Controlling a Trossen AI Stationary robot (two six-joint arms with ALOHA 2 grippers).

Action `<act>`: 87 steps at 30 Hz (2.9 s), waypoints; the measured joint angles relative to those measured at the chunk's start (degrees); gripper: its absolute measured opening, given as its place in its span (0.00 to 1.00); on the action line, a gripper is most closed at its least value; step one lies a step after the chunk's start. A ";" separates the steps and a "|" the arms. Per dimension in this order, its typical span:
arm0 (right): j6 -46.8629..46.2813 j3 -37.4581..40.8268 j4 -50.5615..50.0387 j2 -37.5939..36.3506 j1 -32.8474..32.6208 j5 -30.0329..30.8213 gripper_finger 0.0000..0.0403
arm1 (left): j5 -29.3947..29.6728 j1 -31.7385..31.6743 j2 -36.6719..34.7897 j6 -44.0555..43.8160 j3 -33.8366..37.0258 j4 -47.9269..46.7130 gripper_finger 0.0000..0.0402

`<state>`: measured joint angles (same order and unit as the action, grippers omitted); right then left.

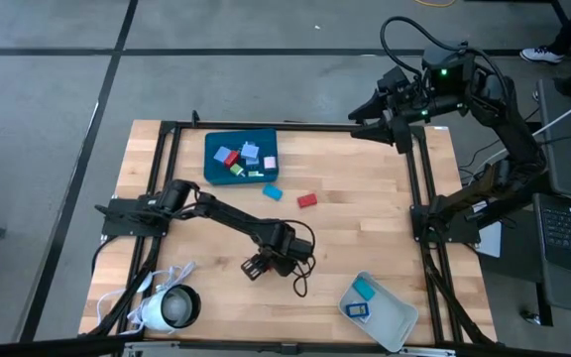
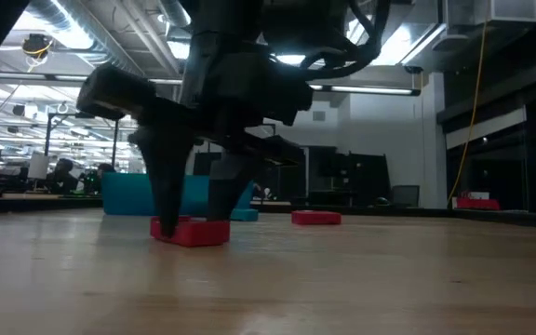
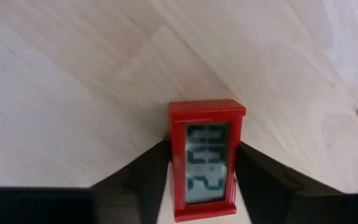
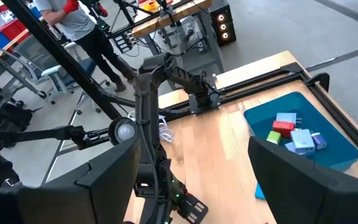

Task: Pick & Place Office items
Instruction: Put the bottom red digital clock into the white bin, then put the red digital clock into the white bin

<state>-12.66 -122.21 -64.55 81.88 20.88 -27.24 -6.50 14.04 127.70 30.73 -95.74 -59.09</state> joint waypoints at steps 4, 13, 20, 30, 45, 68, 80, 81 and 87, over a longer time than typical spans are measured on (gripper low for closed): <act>-0.31 0.02 0.60 0.56 0.02 -0.02 0.75 | -1.94 -1.11 0.04 -3.26 -0.02 0.36 0.31; 0.26 0.01 5.32 0.94 0.01 -0.86 0.75 | -7.08 -7.59 -2.23 -10.84 -4.23 2.15 0.31; 0.20 0.02 5.84 0.93 0.01 -2.25 0.75 | -12.43 -12.96 -5.05 -20.70 -14.60 13.54 0.31; -0.16 0.02 5.82 0.93 0.02 -3.89 0.75 | -15.33 -12.07 -4.63 -34.63 -20.12 41.98 0.31; -1.97 0.02 5.39 0.93 0.02 -4.74 0.75 | -18.57 -3.47 8.67 -47.11 -19.93 58.60 0.31; -3.48 0.02 5.26 0.93 0.02 -3.63 0.75 | -20.40 -2.31 12.22 -48.16 -20.00 60.71 0.43; -3.38 0.02 5.32 0.93 0.02 -3.63 0.75 | -21.40 -2.78 12.09 -47.91 -20.00 63.85 0.64; -3.16 0.01 5.40 0.93 0.02 -3.63 0.75 | -21.64 -3.09 11.77 -48.03 -20.00 64.83 0.64; -2.79 0.02 10.28 0.93 0.02 -4.22 0.75 | -18.31 -5.92 7.50 -40.35 -24.90 57.15 0.59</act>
<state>-15.45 -122.19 -54.27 82.81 20.91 -31.46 -24.80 8.11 135.20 -9.62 -120.64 -1.93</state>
